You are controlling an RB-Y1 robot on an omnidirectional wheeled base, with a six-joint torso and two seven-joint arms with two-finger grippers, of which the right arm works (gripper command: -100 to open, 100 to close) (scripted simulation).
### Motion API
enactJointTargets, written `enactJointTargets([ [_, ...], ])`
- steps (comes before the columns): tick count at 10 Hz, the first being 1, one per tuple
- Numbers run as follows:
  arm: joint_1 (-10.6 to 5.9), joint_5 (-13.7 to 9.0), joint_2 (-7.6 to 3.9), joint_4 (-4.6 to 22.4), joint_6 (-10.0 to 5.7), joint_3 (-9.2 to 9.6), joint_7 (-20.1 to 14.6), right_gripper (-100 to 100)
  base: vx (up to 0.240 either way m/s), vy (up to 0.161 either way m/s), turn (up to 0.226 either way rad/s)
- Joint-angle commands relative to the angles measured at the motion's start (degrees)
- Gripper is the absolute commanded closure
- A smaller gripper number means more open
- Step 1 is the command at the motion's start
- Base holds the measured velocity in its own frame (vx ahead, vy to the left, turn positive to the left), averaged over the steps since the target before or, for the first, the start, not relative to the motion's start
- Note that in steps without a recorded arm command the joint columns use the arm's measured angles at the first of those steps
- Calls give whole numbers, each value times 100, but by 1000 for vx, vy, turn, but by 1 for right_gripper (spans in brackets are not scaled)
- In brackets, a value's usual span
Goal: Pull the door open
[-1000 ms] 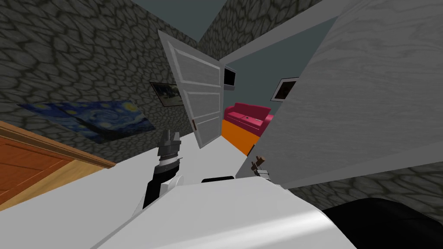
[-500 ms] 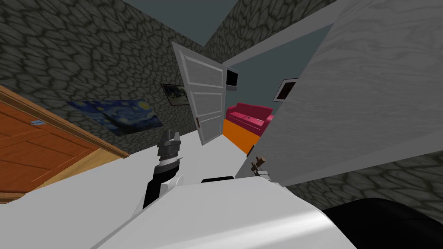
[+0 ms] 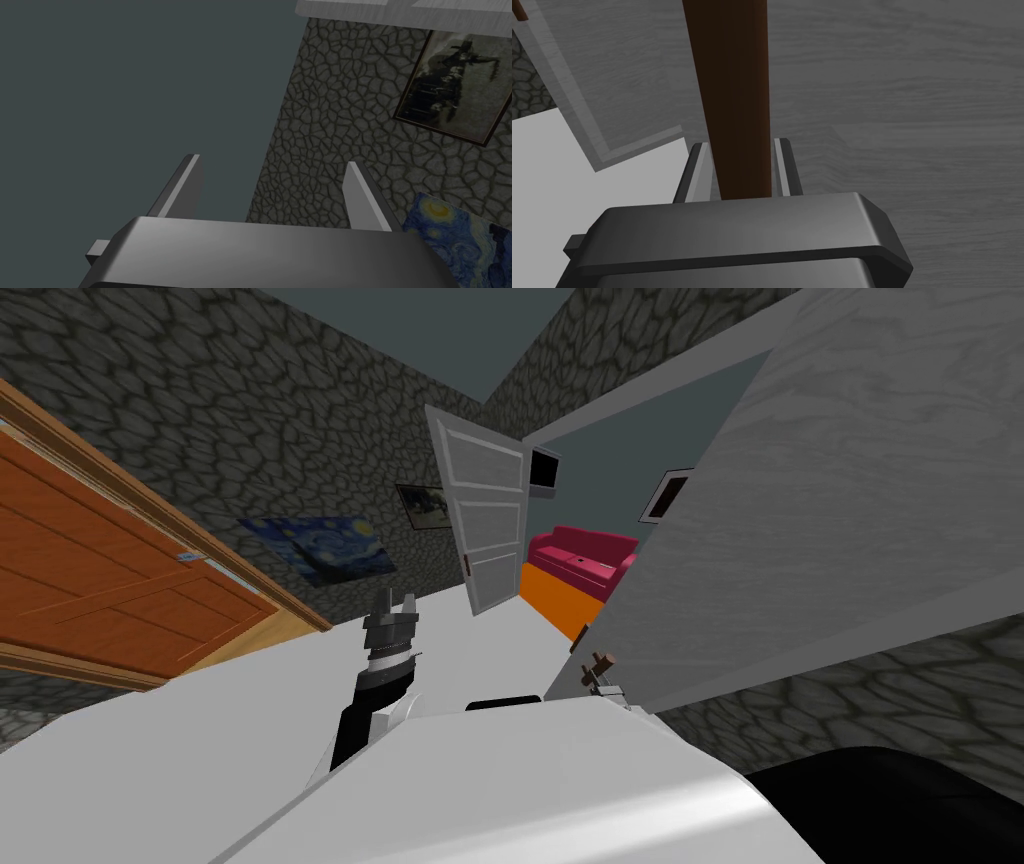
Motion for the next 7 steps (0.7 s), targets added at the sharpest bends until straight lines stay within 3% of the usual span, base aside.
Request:
enactJointTargets([
  [1, 6, 29, -45, 50, -94, 72, -74, 100, -227, -41, 111],
  [2, 6, 22, -24, 35, -48, 50, -43, 100, -96, -13, 20],
  [7, -48, 110, -89, 275, -259, 209, -256, 100, -192, -39, 139],
])
